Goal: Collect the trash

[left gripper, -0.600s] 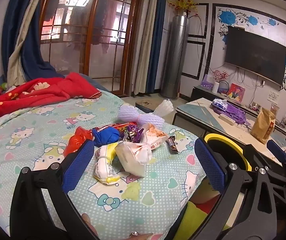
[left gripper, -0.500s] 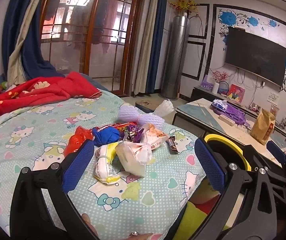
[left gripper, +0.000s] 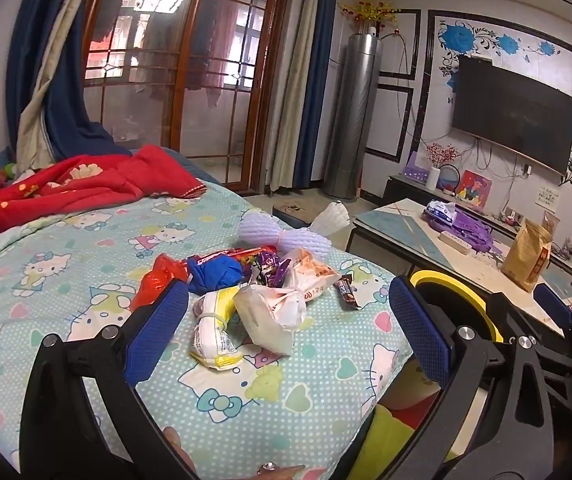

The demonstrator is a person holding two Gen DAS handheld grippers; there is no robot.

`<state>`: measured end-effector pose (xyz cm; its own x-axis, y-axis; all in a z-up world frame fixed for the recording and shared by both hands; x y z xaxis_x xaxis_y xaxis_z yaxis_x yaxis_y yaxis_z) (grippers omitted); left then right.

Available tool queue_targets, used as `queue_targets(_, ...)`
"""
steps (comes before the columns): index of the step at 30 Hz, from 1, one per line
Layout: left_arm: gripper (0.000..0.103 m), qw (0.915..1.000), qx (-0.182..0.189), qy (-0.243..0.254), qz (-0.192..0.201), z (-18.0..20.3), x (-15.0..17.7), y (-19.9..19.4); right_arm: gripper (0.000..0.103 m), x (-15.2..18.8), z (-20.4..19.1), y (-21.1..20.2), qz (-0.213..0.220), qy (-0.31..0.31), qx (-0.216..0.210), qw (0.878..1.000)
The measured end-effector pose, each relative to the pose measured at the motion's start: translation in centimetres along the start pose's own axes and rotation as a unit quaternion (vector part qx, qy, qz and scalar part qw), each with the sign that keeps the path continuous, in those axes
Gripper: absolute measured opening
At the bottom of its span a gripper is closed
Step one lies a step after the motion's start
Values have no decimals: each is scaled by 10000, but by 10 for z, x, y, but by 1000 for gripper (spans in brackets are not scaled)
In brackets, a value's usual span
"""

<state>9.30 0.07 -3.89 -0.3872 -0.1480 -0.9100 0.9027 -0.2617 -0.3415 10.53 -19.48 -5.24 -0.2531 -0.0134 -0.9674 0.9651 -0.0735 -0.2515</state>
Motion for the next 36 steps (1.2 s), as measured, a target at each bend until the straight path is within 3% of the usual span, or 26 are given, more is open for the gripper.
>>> queue_targets(36, 92, 10000, -10, 50, 46, -4, -15, -10, 97, 0, 0, -1, 5, -21, 6, 10000)
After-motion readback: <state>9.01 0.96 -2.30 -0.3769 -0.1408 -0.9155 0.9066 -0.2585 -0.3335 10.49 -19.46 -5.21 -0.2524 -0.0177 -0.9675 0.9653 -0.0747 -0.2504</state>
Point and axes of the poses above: each gripper's, at about its wrist camera, not at the fingertips, and y roughly the way its jaws point, z to its right, x to its underside, the point moved 10 cm from there along y, roughly the way its jaws point, and after that the axes turned 15 degrees about x, right-handed, at the moved point
